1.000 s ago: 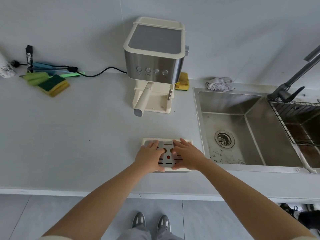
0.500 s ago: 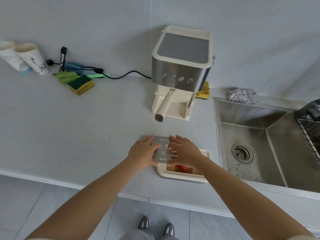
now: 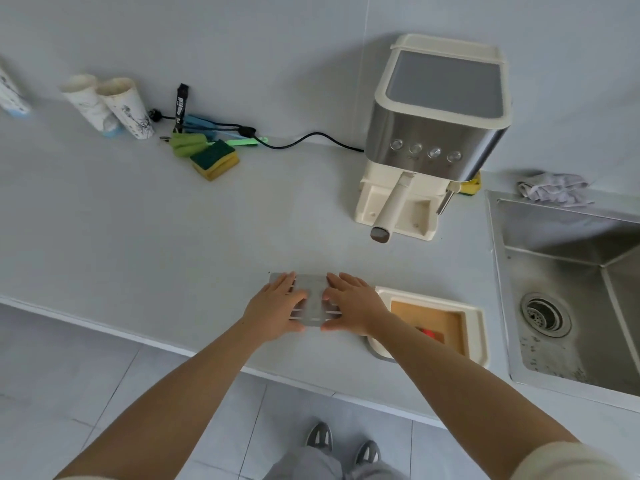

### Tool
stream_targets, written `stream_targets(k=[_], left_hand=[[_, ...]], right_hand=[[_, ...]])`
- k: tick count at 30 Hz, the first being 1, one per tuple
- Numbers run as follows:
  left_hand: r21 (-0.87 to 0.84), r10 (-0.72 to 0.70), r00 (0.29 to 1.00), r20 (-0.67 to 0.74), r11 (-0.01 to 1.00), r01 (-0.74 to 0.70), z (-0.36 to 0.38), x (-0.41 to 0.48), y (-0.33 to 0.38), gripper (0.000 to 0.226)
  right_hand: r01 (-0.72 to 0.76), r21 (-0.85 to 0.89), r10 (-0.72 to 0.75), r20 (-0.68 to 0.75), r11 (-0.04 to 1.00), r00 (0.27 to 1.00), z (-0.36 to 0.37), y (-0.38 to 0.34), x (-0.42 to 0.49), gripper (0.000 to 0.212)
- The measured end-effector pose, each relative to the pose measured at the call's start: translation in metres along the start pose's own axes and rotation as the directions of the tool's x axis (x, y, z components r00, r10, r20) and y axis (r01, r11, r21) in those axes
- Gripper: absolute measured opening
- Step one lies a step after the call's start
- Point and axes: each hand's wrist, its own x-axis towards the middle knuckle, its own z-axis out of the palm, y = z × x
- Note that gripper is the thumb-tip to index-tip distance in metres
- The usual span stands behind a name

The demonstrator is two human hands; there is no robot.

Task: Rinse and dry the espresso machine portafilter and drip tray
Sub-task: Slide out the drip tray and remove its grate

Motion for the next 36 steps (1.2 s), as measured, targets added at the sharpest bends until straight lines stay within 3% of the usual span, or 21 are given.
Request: stream_targets(k=[13, 20, 25, 31, 36], left_hand=[[-0.043, 0.040, 0.999, -0.013, 0.998, -0.040, 0.016, 0.012, -0.004, 0.049], [-0.117, -0.011, 1.000, -0.012, 0.993, 0.010, 0.010, 0.013, 0.000, 0.067], [-0.263, -0.020, 0.995, -0.095, 0.965, -0.006, 0.002, 0.013, 0.027, 0.085], [-0.320, 0.063, 0.996, -0.057, 0.944, -0.078, 0.010, 0.022, 0.082, 0.108], [-0.301, 0.085, 0.994, -0.065, 0.948, -0.101, 0.028, 0.025, 0.106, 0.114]], right_hand=[[-0.068, 0.001, 0.067, 0.113, 0.998, 0.991, 0.012, -0.002, 0.003, 0.066], [-0.061, 0.008, 0.060, 0.055, 0.998, 0.997, 0.011, 0.001, -0.003, 0.068], [-0.094, 0.078, 0.098, -0.051, 0.993, 0.994, 0.003, 0.020, -0.027, 0.083], [-0.211, 0.167, 0.236, -0.141, 0.963, 0.962, -0.001, 0.059, -0.078, 0.105], [-0.343, 0.271, 0.387, -0.127, 0.899, 0.913, 0.010, 0.089, -0.123, 0.116]])
